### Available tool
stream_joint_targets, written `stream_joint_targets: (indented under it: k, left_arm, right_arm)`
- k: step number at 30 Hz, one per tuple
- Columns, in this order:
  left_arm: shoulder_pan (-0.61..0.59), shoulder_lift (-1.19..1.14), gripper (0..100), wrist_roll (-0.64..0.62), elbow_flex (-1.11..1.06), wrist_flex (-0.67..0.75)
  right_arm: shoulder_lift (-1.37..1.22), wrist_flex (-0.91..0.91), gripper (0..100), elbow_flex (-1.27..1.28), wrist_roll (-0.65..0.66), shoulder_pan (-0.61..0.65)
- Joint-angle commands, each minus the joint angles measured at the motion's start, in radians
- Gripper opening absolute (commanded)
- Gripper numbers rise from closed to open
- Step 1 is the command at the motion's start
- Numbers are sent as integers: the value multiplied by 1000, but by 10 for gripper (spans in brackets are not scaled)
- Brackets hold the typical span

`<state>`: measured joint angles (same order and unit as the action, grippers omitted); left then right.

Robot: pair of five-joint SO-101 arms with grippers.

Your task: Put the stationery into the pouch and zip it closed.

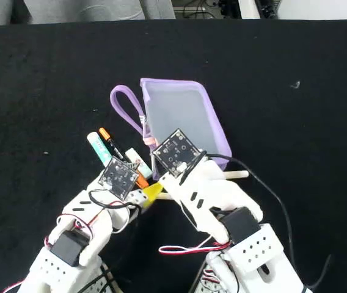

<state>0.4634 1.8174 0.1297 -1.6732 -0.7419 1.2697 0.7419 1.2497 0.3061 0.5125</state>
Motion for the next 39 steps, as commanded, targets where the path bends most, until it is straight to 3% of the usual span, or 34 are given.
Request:
stream_joint_targets:
  k: [1,8,14,28,39]
  left_arm:
    - [21,8,250,-3,-18,2]
    - [10,8,249,-2,-25,60]
    - [-84,8,248,2,-25,94]
    - [-82,0,248,51,-25,94]
    - [-24,-293,248,-11,116,123]
  right_arm:
    - [19,-23,11,-62,-6,14]
    - [19,-18,11,-62,-6,14]
    - [19,-17,11,-64,-6,14]
    - [19,-21,11,-65,-6,15]
    - [19,-26,11,-65,-6,15]
